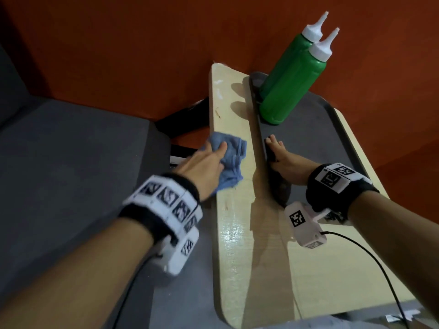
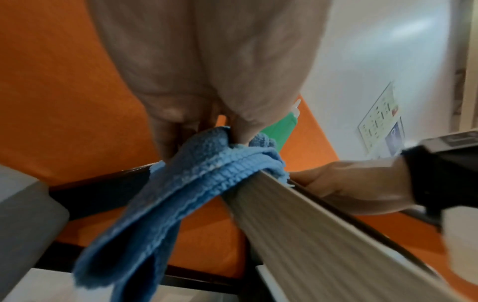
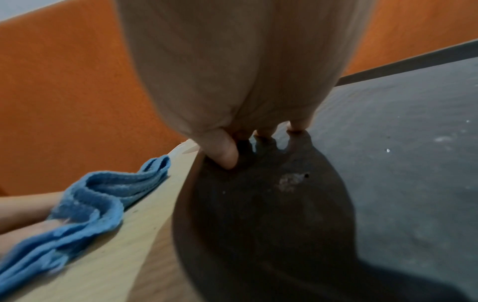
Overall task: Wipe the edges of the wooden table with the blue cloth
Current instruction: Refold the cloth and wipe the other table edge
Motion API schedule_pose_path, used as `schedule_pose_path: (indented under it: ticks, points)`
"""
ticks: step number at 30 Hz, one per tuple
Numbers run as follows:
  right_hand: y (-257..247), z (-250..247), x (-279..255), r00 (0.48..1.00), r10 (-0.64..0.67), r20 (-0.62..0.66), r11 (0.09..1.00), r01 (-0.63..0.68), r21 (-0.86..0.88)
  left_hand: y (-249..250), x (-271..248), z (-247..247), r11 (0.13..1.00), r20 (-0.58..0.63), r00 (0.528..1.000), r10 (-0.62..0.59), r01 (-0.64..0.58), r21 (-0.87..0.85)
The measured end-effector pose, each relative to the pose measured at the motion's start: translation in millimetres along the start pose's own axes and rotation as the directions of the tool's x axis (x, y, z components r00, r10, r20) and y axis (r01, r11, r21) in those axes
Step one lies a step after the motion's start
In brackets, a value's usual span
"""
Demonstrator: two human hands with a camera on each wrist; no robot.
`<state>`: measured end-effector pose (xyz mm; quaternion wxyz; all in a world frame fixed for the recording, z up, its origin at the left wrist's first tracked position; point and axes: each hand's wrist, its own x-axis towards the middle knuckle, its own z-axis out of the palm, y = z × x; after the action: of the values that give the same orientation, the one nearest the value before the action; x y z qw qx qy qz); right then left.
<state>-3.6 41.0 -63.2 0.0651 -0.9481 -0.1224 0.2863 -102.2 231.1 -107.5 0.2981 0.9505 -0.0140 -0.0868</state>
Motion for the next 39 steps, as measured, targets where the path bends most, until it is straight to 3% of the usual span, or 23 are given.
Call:
schedule_pose_path:
  ticks: [4,8,12,16,20,24,26,28,34,36,39]
  points:
    - [2.5,-0.8,1.0,1.0,-0.001,0.013,1.0,0.002,-0.013,-10.6,14.8,-17.6,0.992,0.027,0.997,0.066,-0.068,0.11]
    - [0.0,0.3,0.9,1.0,0.004,0.011,1.0,-0.004,0.009,-21.2,-7.1,-8.1,0.995,0.069,0.993,0.098,-0.098,-0.003]
    - [-1.8,3.1,0.1,1.0,0.008,0.001,0.999,-0.009,0.04,-25.4,16.4,-8.8,0.995,-0.03,0.994,0.102,-0.103,-0.017]
    - [-3.5,-0.8,-2.3,0.999,0.025,0.023,0.999,-0.026,0.031,-21.7,40.1,-13.1,0.999,-0.088,0.996,0.03,-0.033,-0.033]
    - [-4.4,-0.7,-2.6,0.999,0.023,0.029,1.0,-0.023,0.02,-10.0,-10.0,3.8,0.993,-0.081,0.992,0.099,-0.104,-0.054]
    - [-3.9,0.3,-1.7,1.0,0.019,0.023,0.999,-0.02,0.044,-6.4,-83.6,40.4,0.968,0.112,0.964,0.242,-0.248,0.041]
    - [-2.9,1.2,-1.3,1.0,0.011,0.023,0.999,-0.013,0.047,-3.8,-92.2,44.2,0.976,0.145,0.969,0.201,-0.211,0.057]
    - [-1.4,1.7,-0.8,1.0,0.011,0.023,0.999,-0.012,0.049,1.9,-78.7,35.1,0.986,0.094,0.986,0.137,-0.145,0.077]
    - [-2.3,2.6,0.2,1.0,0.019,0.017,0.998,-0.02,0.055,-10.1,14.8,13.7,0.979,-0.026,0.997,0.076,-0.069,0.193]
    - [-2.8,0.5,-0.3,0.999,0.027,0.017,0.998,-0.028,0.05,-3.7,20.5,5.7,0.991,-0.054,0.998,0.018,-0.011,0.13]
    - [-5.3,0.5,-2.6,0.999,0.032,0.014,0.998,-0.033,0.048,2.2,-0.8,6.4,0.999,-0.087,0.996,0.029,-0.03,-0.011]
